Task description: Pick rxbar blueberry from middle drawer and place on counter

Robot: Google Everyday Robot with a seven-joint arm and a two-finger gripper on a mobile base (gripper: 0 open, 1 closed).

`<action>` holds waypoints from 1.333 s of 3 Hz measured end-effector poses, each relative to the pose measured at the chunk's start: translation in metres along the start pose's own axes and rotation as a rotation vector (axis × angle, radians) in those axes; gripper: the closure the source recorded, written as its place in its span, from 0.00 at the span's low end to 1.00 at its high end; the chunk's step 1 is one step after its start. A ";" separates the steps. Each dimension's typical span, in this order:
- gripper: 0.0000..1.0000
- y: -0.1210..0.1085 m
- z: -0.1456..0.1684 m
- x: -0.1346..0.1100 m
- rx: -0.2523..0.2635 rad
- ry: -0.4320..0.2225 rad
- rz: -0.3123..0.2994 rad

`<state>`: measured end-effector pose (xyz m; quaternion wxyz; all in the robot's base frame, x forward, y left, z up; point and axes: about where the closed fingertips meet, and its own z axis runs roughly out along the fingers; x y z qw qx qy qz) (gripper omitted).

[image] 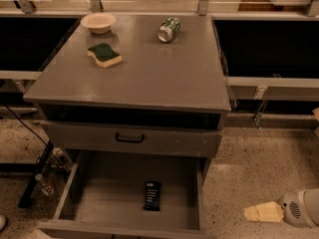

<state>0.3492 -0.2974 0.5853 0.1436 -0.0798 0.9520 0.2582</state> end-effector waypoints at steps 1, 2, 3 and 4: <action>0.00 0.011 0.024 -0.010 -0.047 0.003 0.013; 0.00 0.058 0.082 -0.040 -0.110 0.062 -0.031; 0.00 0.058 0.082 -0.040 -0.110 0.062 -0.031; 0.00 0.061 0.099 -0.050 -0.102 0.032 -0.007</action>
Offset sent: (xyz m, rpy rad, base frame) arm 0.0493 0.0987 -0.0242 0.0916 0.0327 0.0901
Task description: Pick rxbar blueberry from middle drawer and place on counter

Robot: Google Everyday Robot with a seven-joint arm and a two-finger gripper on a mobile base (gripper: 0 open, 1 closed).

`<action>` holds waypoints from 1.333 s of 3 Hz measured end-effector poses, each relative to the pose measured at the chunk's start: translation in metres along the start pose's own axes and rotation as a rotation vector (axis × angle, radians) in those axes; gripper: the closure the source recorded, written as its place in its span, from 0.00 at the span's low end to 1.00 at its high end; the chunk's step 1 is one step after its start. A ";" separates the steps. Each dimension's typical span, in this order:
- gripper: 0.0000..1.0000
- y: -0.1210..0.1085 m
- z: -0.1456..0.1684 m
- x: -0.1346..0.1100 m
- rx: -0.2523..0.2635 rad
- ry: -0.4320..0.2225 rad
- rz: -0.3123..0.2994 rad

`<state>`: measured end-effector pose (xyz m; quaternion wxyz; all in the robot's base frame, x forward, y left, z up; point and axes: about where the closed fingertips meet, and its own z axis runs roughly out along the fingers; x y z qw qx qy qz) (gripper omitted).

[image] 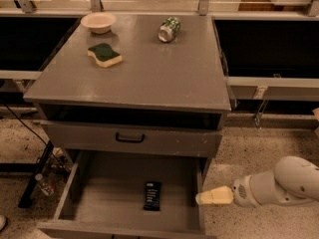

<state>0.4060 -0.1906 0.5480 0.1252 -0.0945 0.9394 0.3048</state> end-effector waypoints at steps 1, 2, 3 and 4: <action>0.00 0.018 0.053 -0.042 -0.025 -0.013 0.007; 0.00 0.021 0.049 -0.036 -0.036 -0.014 0.006; 0.00 0.033 0.032 0.005 -0.084 -0.011 -0.012; 0.00 0.033 0.032 0.005 -0.084 -0.012 -0.012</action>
Offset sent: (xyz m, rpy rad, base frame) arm 0.0679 0.0707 -0.0254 0.0417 -0.0037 -0.0060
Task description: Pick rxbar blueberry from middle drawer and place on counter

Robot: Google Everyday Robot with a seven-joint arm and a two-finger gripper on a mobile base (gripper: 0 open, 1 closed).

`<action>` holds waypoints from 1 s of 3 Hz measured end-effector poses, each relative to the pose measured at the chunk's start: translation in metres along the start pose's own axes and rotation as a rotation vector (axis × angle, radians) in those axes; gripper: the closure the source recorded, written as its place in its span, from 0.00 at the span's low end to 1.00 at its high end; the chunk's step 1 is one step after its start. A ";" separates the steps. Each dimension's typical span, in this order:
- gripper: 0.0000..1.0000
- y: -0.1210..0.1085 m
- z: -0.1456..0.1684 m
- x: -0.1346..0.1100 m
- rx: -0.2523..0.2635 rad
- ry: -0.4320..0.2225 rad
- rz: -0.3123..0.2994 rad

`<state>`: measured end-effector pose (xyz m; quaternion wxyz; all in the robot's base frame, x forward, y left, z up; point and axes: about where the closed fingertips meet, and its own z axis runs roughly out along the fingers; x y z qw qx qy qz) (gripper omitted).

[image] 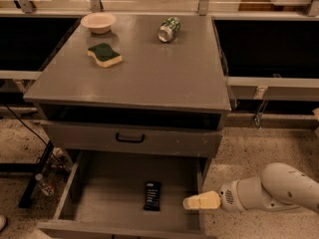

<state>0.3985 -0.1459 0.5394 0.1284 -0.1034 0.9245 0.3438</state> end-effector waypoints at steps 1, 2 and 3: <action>0.00 -0.006 0.010 -0.005 -0.010 -0.006 0.010; 0.00 0.000 0.051 -0.042 -0.096 0.029 0.008; 0.00 0.000 0.051 -0.042 -0.096 0.029 0.008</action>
Offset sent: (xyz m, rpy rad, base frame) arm 0.0645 0.0452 -0.0295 0.1242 0.0327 0.0380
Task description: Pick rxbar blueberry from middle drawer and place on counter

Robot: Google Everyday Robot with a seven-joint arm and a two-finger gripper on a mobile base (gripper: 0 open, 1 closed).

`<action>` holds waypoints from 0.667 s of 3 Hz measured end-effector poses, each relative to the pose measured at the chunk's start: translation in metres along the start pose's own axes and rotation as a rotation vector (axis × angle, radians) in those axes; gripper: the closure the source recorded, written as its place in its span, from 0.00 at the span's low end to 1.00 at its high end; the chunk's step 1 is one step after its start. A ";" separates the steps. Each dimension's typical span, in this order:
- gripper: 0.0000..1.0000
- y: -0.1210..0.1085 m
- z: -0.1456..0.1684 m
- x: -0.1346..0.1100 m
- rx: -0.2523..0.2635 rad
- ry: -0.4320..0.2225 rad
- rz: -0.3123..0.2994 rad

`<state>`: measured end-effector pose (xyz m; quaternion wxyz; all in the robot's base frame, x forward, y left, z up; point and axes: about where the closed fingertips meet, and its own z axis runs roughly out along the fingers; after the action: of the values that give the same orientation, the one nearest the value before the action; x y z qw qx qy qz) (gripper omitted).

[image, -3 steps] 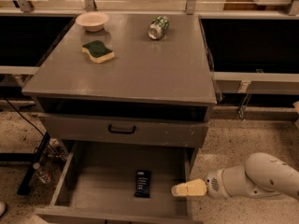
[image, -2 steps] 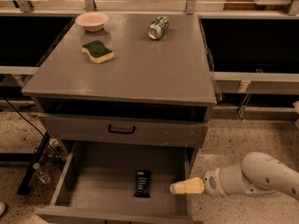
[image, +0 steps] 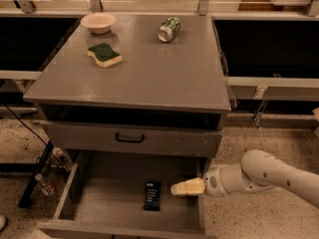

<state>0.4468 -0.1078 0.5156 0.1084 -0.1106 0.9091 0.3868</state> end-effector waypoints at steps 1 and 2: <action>0.00 -0.001 0.012 0.002 0.030 0.002 0.031; 0.00 0.004 0.028 0.000 0.110 -0.005 0.032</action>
Offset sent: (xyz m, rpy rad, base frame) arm 0.0139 0.0385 -0.0221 -0.2247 -0.0460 -0.1332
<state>0.4490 -0.0843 0.4997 0.1101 -0.0889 0.9303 0.3383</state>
